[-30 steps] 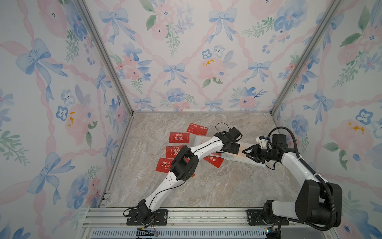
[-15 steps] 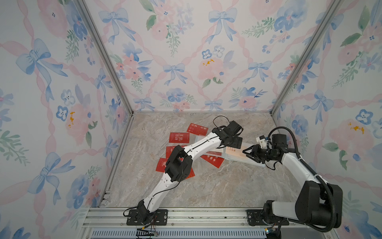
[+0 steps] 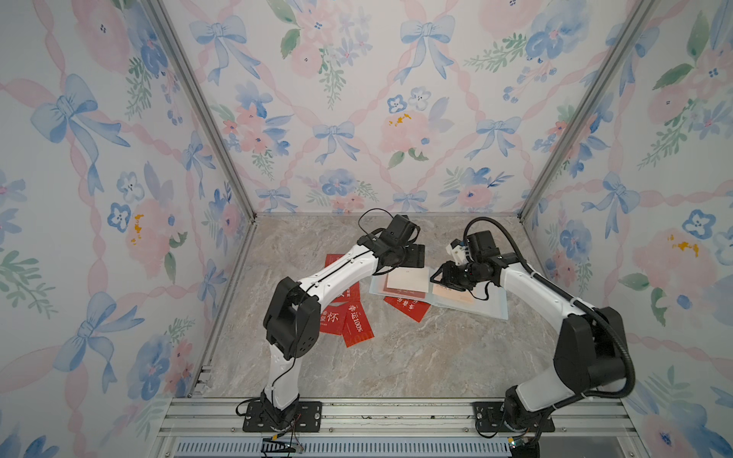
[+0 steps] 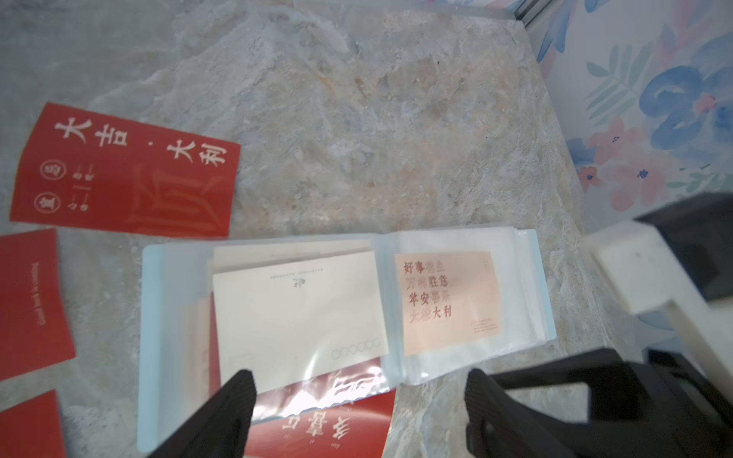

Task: Place the photos into the photo albums
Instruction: Insert the photo into the photo album, then turn the page of the photo album at the center of the board.

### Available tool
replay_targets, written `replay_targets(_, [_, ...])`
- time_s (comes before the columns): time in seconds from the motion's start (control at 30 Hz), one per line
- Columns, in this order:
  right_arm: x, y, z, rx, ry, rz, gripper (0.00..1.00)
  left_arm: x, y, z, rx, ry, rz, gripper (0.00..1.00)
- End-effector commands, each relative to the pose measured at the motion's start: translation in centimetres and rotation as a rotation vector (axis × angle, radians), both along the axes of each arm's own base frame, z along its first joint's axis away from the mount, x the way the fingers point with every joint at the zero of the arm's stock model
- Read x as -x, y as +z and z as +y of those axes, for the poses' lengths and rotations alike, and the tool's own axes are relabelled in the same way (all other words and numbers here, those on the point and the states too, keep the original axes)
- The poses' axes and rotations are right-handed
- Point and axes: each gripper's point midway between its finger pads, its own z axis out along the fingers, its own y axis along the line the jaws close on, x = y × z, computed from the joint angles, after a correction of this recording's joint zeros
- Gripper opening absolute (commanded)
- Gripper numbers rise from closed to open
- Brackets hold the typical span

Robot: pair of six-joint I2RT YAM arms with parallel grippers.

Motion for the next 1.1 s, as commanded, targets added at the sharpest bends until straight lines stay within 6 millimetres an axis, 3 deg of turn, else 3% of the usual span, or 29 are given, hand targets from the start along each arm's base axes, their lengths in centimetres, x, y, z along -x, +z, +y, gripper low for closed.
replay_targets(0.0, [-2.5,-2.0,1.5,0.078,0.003,0.008,0.42,-0.2,1.1,2.1,0.095,0.023,-0.029,0.85])
replay_targets(0.13, [-4.3,-4.4,3.2,0.166,0.042,0.032,0.42,0.4,0.7,4.9,0.127,0.054,-0.023,0.86])
replay_targets(0.23, [-4.9,-5.9,3.2,0.235,0.052,0.044,0.42,0.8,0.3,6.3,0.121,0.082,-0.029,0.86])
replay_targets(0.43, [-4.2,-7.8,-0.1,0.355,0.023,0.091,0.42,1.4,-0.8,6.8,0.123,0.080,-0.005,0.87])
replay_targets(0.6, [-3.1,-7.9,-3.1,0.385,-0.020,0.111,0.42,1.4,-1.4,6.4,0.129,0.077,0.005,0.87])
replay_targets(0.7, [-2.9,-7.4,-3.8,0.385,-0.033,0.108,0.42,1.4,-1.5,5.8,0.134,0.065,0.007,0.87])
replay_targets(0.8, [-2.9,-6.2,-3.0,0.334,-0.022,0.087,0.42,1.4,-1.6,5.1,0.140,0.053,0.013,0.87])
replay_targets(0.93, [-3.1,-1.8,-2.0,0.262,-0.023,0.002,0.42,1.5,-1.7,3.7,0.145,0.023,0.017,0.87])
replay_targets(1.03, [-3.1,1.6,-3.6,0.194,-0.083,-0.053,0.42,2.0,-2.1,1.9,0.148,-0.018,0.027,0.86])
replay_targets(1.07, [-3.0,1.8,-4.5,0.171,-0.115,-0.046,0.42,2.1,-2.2,1.2,0.149,-0.035,0.029,0.86])
